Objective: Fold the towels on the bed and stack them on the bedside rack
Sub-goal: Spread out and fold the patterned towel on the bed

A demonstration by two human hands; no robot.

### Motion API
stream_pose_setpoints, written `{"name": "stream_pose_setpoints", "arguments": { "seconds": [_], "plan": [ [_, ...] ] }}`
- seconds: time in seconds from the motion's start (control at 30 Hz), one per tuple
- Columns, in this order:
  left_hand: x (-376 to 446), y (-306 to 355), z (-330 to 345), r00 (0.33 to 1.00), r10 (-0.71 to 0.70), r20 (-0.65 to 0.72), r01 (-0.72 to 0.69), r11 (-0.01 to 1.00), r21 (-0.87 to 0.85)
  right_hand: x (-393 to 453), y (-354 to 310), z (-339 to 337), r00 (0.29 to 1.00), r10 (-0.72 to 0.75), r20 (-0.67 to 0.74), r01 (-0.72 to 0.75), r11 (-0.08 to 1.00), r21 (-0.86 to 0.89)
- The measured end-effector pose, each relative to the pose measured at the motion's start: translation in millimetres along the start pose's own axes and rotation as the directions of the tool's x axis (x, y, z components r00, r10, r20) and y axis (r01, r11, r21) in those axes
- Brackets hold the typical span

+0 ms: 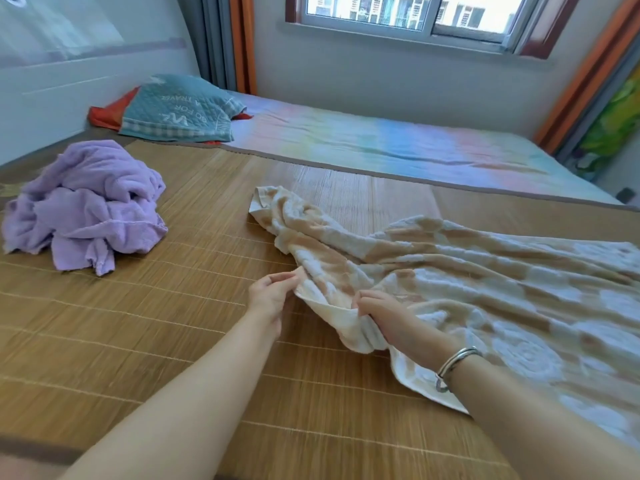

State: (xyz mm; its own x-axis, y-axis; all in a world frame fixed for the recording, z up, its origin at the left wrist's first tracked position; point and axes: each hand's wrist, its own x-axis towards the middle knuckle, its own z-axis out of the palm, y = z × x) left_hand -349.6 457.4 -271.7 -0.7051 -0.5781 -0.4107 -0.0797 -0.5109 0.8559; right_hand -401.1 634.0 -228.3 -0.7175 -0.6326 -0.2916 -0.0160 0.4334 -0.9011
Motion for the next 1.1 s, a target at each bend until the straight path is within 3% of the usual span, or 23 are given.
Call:
{"name": "stream_pose_setpoints", "arguments": {
  "seconds": [0.13, 0.43, 0.53, 0.63, 0.77, 0.83, 0.93, 1.1],
  "plan": [
    [-13, 22, -14, 0.998, 0.05, 0.023, -0.049, 0.997, -0.053, -13, 2, 4, 0.998, -0.012, -0.068, 0.007, 0.997, -0.079],
    [-56, 76, -66, 0.938, -0.015, 0.346, 0.043, 0.996, -0.074, -41, -24, 45, 0.993, -0.119, 0.002, 0.113, 0.944, -0.311],
    [-68, 72, -82, 0.911, -0.081, 0.405, 0.037, 0.993, 0.116, -44, -22, 54, 0.998, -0.056, 0.041, 0.067, 0.926, -0.372],
    [-77, 51, -88, 0.891, -0.233, 0.39, 0.079, 0.925, 0.372, -43, -13, 59, 1.0, 0.021, 0.0, -0.019, 0.904, -0.426],
    [-71, 18, -104, 0.843, -0.439, 0.31, 0.09, 0.684, 0.724, -37, -7, 60, 0.998, 0.058, -0.036, -0.068, 0.906, -0.418],
    [-61, 11, -113, 0.886, -0.397, 0.238, 0.044, 0.585, 0.81, -30, -5, 62, 0.998, 0.026, -0.05, -0.045, 0.9, -0.433],
    [-46, 12, -118, 0.964, -0.212, 0.161, 0.002, 0.612, 0.791, -16, -4, 68, 0.995, -0.071, -0.069, 0.035, 0.901, -0.433],
    [-12, 27, -116, 0.989, 0.057, 0.135, -0.146, 0.436, 0.888, 12, -9, 79, 0.959, -0.268, -0.096, 0.201, 0.874, -0.442]
  ]
}}
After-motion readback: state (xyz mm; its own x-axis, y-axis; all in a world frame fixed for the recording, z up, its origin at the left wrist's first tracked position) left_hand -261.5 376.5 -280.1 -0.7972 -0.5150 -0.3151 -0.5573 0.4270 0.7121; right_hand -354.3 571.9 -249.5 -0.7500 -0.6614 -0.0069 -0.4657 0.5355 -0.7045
